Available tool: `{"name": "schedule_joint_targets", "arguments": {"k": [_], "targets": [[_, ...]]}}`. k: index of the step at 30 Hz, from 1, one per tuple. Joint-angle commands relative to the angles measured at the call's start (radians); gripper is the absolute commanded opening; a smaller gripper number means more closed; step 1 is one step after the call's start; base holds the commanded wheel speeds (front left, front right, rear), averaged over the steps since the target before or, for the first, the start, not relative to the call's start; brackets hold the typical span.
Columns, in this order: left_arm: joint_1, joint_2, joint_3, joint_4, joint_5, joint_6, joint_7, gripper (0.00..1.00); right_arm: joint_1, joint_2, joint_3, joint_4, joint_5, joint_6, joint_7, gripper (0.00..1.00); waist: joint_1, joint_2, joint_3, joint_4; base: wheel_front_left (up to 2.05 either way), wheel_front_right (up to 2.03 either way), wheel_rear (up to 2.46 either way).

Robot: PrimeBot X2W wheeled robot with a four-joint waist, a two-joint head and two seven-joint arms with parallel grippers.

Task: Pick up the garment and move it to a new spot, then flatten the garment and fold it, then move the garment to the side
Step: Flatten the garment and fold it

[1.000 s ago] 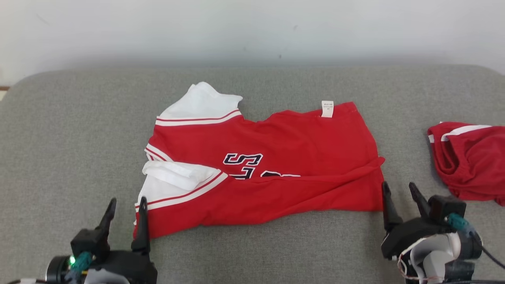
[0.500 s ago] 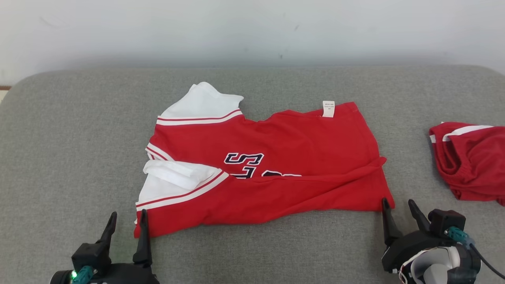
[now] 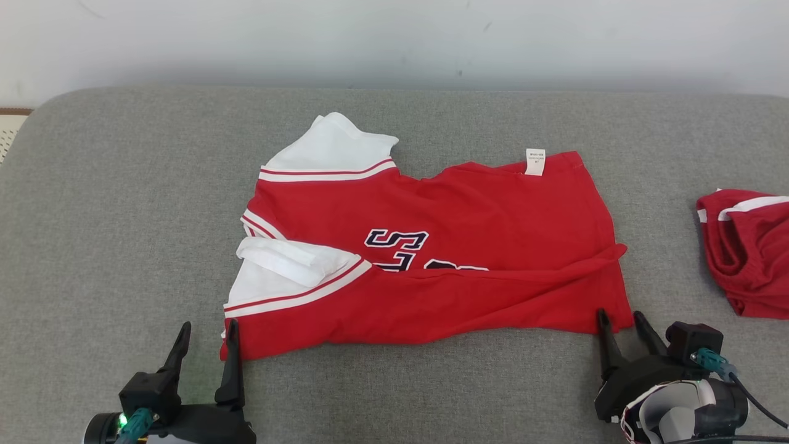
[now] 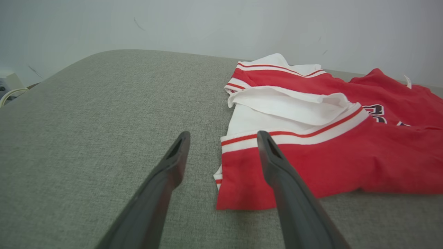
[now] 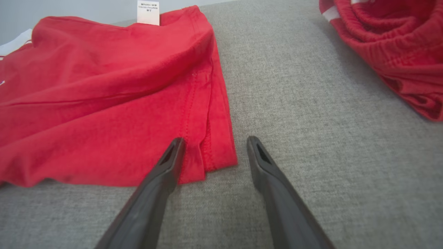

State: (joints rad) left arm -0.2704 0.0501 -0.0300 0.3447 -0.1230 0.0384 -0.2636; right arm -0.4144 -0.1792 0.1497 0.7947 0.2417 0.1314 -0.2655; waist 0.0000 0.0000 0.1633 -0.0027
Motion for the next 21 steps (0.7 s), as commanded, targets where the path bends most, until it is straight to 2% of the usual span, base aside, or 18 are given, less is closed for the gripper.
{"name": "schedule_joint_targets", "arguments": {"k": [1, 4, 5, 6, 13, 21], "targets": [[-0.007, 0.001, 0.002, -0.005, -0.002, 0.006, -0.001, 1.0, 0.007, 0.002, 0.008, 0.011, 0.005, -0.001, 0.003, 0.57, 0.0, 0.0, 0.001, 0.0, 0.0, 0.0, 0.0], [-0.009, 0.001, 0.001, -0.004, -0.004, 0.007, -0.001, 1.0, 0.004, -0.001, 0.018, 0.021, 0.007, -0.001, 0.003, 0.31, 0.0, 0.0, 0.004, -0.002, 0.0, 0.0, 0.0], [-0.009, 0.001, 0.0, -0.004, -0.005, 0.007, -0.001, 1.0, 0.002, -0.002, 0.021, 0.024, 0.009, -0.001, 0.003, 0.06, 0.0, 0.0, 0.005, -0.003, 0.0, 0.0, 0.0], [-0.011, 0.001, 0.0, -0.003, -0.005, 0.007, -0.001, 1.0, 0.0, -0.003, 0.024, 0.025, 0.011, -0.001, 0.003, 0.0, 0.0, 0.0, 0.006, -0.003, 0.0, 0.0, 0.0], [-0.012, 0.001, -0.007, 0.001, -0.014, 0.005, -0.001, 1.0, 0.002, -0.025, 0.018, 0.026, 0.02, -0.002, 0.003, 0.0, 0.0, 0.0, 0.003, -0.005, 0.0, 0.0, 0.0], [-0.007, 0.001, -0.019, 0.025, -0.065, -0.032, -0.001, 1.0, 0.005, -0.041, 0.008, 0.01, 0.015, -0.002, 0.002, 0.0, 0.0, 0.0, 0.005, -0.02, 0.0, 0.0, 0.0]]}}
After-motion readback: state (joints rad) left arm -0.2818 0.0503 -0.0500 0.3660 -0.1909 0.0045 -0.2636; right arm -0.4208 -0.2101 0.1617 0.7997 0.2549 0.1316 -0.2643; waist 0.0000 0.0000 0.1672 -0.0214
